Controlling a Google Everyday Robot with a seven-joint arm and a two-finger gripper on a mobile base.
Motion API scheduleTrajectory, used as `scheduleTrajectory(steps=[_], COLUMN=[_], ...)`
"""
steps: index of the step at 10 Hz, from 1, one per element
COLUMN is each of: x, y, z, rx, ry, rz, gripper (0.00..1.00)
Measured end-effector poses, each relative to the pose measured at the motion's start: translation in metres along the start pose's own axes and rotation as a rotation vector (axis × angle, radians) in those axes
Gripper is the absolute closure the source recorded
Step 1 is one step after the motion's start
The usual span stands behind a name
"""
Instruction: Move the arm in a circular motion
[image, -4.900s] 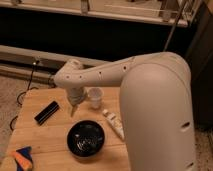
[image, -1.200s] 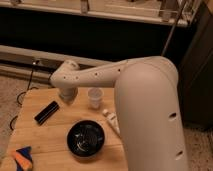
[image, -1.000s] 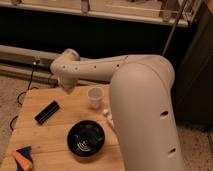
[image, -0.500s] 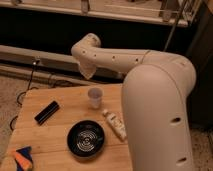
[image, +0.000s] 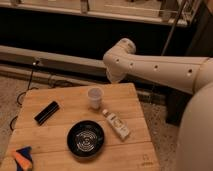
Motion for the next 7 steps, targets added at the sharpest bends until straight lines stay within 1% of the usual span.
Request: scheduleTrajectory(steps=[1, 2, 3, 4, 5, 6, 7], x=[0.032, 0.055, 0.07, 0.088, 0.098, 0.105, 0.107], y=[0.014, 0.038, 0.061, 0.094, 0.126, 0.152, 0.19], z=[-0.003, -0.002, -0.002, 0.001, 0.003, 0.006, 0.008], rx=[-0.007, -0.032, -0.062, -0.103, -0.148, -0.184, -0.24], ry=[0.037, 0.072, 0.094, 0.125, 0.148, 0.166, 0.18], rz=[-0.02, -0.052, -0.083, -0.138, -0.189, -0.235, -0.306], gripper=[1.0, 1.0, 1.0, 1.0, 1.0, 1.0, 1.0])
